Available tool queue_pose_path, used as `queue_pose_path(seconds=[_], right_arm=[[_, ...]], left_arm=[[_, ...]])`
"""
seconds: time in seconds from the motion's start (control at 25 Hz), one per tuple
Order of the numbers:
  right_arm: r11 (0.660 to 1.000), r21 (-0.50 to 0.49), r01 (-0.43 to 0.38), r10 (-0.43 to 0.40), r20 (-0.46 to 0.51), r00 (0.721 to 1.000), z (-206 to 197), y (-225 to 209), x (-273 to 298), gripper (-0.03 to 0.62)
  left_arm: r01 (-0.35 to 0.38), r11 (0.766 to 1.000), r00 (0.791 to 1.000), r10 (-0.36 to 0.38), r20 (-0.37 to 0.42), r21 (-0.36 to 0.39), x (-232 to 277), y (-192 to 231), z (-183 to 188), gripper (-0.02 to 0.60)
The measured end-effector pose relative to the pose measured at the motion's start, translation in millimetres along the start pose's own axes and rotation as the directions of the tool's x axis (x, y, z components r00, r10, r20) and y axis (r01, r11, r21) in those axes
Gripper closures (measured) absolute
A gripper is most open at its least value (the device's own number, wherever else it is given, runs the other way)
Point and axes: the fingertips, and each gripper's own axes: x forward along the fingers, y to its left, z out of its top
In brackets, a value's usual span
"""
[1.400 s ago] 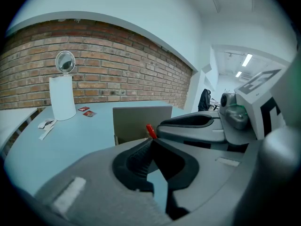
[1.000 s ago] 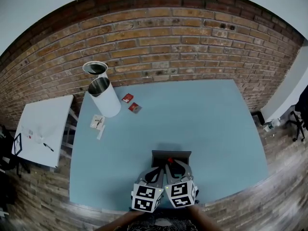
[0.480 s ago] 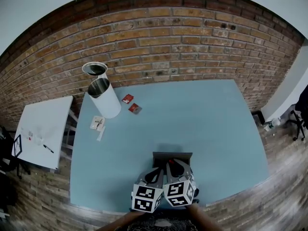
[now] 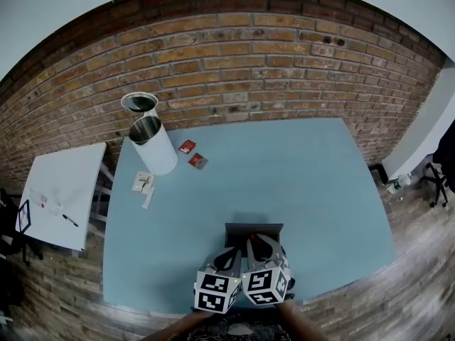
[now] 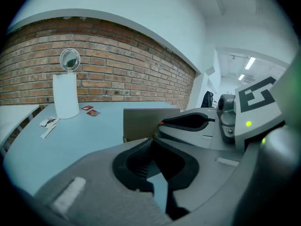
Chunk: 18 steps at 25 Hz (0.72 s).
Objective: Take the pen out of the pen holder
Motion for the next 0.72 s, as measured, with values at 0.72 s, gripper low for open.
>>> queue_pose_path(seconds=[0.72], right_arm=[[0.997,0.019,0.071,-0.073,0.133,0.988,33,-5,-34,0.546]], left_arm=[[0.029,0.999,0.999,-0.029,0.012,0.03,-14,-11,-6,0.581]])
